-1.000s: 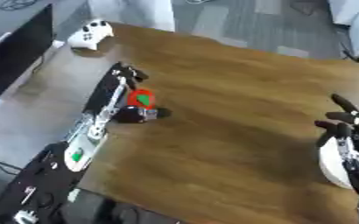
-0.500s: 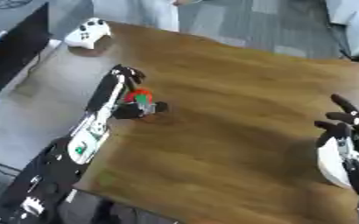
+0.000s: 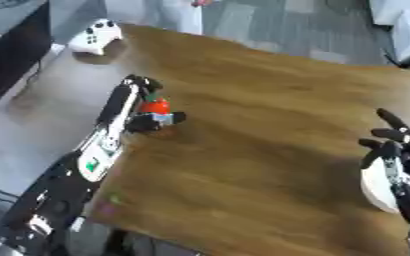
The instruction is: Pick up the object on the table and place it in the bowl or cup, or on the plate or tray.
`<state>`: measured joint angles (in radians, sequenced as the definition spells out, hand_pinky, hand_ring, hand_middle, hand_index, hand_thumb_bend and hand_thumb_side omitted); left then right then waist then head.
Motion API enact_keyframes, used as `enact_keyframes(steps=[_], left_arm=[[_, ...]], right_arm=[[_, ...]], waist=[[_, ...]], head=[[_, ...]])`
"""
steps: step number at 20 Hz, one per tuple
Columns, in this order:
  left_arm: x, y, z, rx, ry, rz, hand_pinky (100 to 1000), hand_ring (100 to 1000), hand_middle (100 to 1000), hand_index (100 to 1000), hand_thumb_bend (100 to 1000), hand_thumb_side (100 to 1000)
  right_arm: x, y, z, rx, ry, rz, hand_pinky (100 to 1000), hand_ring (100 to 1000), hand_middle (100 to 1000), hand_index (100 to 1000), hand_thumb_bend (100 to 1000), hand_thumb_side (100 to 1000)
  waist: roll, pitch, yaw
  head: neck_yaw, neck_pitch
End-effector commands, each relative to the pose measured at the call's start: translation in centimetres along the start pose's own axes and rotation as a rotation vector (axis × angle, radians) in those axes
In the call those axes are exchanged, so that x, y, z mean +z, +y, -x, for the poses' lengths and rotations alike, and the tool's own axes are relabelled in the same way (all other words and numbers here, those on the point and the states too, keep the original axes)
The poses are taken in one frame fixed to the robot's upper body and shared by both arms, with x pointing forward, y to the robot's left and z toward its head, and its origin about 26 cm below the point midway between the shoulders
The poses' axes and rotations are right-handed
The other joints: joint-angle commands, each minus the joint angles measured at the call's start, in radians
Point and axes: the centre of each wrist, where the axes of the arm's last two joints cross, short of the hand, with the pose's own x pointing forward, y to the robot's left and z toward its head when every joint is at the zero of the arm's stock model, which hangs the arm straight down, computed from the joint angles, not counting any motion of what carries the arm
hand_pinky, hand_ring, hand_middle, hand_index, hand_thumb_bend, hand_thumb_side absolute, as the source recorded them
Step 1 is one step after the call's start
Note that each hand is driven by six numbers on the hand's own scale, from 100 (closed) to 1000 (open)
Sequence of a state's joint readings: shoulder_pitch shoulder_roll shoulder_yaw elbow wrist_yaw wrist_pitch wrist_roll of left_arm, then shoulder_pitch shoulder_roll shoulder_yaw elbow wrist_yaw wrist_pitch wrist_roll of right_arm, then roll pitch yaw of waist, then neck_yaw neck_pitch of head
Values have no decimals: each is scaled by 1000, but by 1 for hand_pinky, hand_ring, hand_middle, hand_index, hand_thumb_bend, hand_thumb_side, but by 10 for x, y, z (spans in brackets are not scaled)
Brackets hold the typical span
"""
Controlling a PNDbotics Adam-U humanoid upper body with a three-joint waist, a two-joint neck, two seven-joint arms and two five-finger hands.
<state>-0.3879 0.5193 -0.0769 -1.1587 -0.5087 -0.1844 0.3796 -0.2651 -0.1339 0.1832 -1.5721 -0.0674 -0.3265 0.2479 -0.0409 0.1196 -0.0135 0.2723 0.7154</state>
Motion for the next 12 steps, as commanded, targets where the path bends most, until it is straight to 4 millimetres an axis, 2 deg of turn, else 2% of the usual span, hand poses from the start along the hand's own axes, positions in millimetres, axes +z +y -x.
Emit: enact_keyframes(steps=[1, 2, 6, 7, 8, 9, 12], left_arm=[[-10, 16, 3, -36, -21, -17, 1000, 448, 499, 679, 875, 726], [-9, 16, 3, -41, -20, -12, 1000, 375, 468, 662, 836, 672], [-8, 15, 7, -117, -4, 24, 1000, 250, 361, 584, 749, 554], [-8, 14, 8, -138, 7, 31, 984, 201, 318, 542, 658, 457], [-8, 13, 9, -157, 19, 32, 934, 165, 271, 485, 451, 216], [-8, 12, 9, -174, 37, 27, 911, 151, 248, 451, 383, 100], [-8, 8, 8, -215, 66, 13, 830, 100, 118, 310, 242, 100]], right_arm=[[-6, -6, -7, 23, -26, -17, 806, 404, 967, 747, 100, 439], [-6, -6, -7, 23, -26, -17, 806, 404, 967, 747, 100, 439], [-7, -6, -8, 23, -29, -20, 806, 403, 967, 746, 100, 440], [-7, -6, -8, 22, -29, -21, 806, 403, 966, 746, 100, 440], [-8, -6, -8, 22, -30, -21, 806, 403, 966, 746, 100, 440], [-8, -6, -8, 22, -30, -22, 806, 403, 966, 746, 100, 440], [-8, -6, -8, 21, -31, -23, 806, 402, 966, 745, 100, 440]], waist=[[2, -8, -1], [1, -7, -1], [2, -5, -3], [1, -4, -4], [1, -4, -5], [1, -4, -6], [1, -3, -7]], head=[[-2, -11], [-2, -10], [-1, -9], [-1, -9], [-2, -9], [-2, -9], [-3, -9]])
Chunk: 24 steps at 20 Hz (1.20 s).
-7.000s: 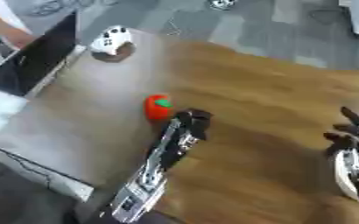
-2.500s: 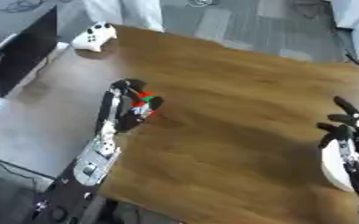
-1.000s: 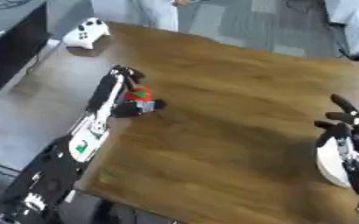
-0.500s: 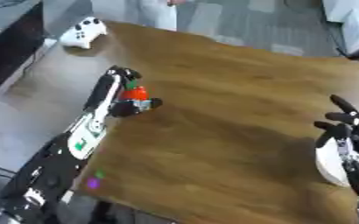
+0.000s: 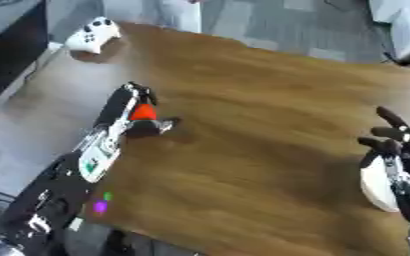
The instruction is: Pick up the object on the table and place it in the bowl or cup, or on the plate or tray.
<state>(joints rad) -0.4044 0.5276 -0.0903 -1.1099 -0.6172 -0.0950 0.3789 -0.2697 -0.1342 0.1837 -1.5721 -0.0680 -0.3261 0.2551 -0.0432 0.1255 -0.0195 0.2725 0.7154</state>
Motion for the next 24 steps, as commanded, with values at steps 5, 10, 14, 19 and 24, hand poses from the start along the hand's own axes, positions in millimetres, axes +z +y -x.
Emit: enact_keyframes(steps=[5, 10, 14, 19, 24], left_arm=[[-7, 9, -2, -97, -3, -39, 631, 100, 100, 180, 179, 100], [-12, 20, -18, -135, -109, -22, 595, 100, 100, 173, 183, 100], [-25, 48, -58, -177, -278, -32, 609, 100, 100, 184, 211, 100], [-31, 76, -109, -198, -457, -9, 638, 100, 100, 194, 244, 100], [-33, 88, -149, -166, -583, 25, 646, 100, 100, 200, 268, 100]], right_arm=[[-6, -6, -7, 18, -25, -13, 806, 402, 966, 745, 100, 440], [-6, -6, -7, 18, -24, -13, 806, 402, 965, 745, 100, 440], [-5, -6, -7, 19, -22, -12, 805, 402, 965, 745, 100, 439], [-2, -9, -6, 23, -15, 4, 803, 406, 965, 748, 100, 420], [0, -14, -6, 31, -6, 33, 802, 408, 966, 749, 100, 415]], waist=[[5, -8, -2], [7, -8, -6], [12, -14, -10], [21, -24, -21], [25, -33, -42]], head=[[-3, -8], [-5, -4], [-4, 1], [0, 3], [5, -2]])
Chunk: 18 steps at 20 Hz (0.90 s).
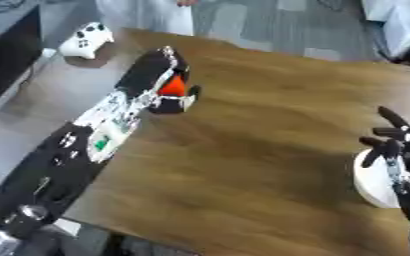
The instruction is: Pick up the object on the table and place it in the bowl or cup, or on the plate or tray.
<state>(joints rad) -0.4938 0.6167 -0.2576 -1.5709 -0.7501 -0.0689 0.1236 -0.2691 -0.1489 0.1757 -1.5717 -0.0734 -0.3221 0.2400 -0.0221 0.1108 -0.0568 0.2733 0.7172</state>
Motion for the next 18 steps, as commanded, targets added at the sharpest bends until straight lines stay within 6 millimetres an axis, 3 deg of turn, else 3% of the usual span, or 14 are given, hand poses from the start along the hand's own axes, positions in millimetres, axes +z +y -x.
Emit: enact_keyframes(steps=[1, 3, 12, 18], left_arm=[[-12, 20, -15, 0, -81, -5, 655, 100, 100, 204, 277, 100], [-18, 22, -22, 21, -112, 5, 667, 100, 100, 214, 327, 100], [-38, 20, -53, 82, -223, 19, 669, 100, 100, 225, 316, 100], [-48, 16, -66, 98, -271, 29, 675, 100, 100, 226, 313, 100]], right_arm=[[-2, -10, -5, 25, -14, 19, 802, 408, 966, 750, 100, 415], [-1, -13, -4, 31, -9, 35, 802, 408, 967, 750, 100, 415], [3, -29, -4, 67, 1, 93, 798, 411, 970, 752, 100, 441], [4, -37, -6, 93, 3, 123, 799, 412, 970, 752, 100, 410]], waist=[[4, -20, -9], [4, -22, -19], [9, -12, -69], [16, 1, -100]], head=[[5, -5], [7, -8], [-4, -37], [-5, -43]])
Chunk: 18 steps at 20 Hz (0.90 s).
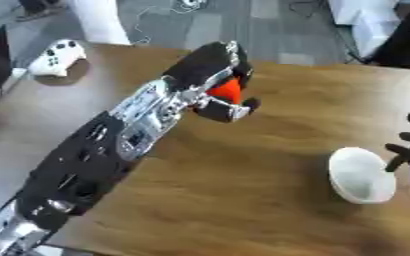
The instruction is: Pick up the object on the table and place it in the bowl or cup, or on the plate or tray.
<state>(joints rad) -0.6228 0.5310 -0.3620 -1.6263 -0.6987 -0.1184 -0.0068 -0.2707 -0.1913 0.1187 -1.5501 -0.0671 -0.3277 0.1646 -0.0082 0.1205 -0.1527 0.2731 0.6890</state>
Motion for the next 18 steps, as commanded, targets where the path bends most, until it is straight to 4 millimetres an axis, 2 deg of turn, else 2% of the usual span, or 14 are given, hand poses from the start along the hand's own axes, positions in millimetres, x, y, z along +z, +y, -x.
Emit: enact_keyframes(steps=[1, 11, 18], left_arm=[[-9, 6, -5, -6, -35, -10, 676, 100, 100, 226, 313, 100], [-23, 1, -14, -7, -92, 14, 690, 100, 100, 227, 308, 100], [-37, 0, -23, -28, -165, 53, 717, 100, 100, 232, 297, 100]], right_arm=[[-7, -11, -8, 32, -28, 11, 799, 412, 970, 752, 100, 410], [-4, -18, -9, 43, -22, 24, 801, 407, 973, 752, 100, 410], [9, -22, 5, 52, 51, 41, 806, 400, 978, 753, 100, 404]], waist=[[4, -7, -9], [24, 10, -47], [40, 7, -54]], head=[[-5, -14], [4, -5], [9, 10]])
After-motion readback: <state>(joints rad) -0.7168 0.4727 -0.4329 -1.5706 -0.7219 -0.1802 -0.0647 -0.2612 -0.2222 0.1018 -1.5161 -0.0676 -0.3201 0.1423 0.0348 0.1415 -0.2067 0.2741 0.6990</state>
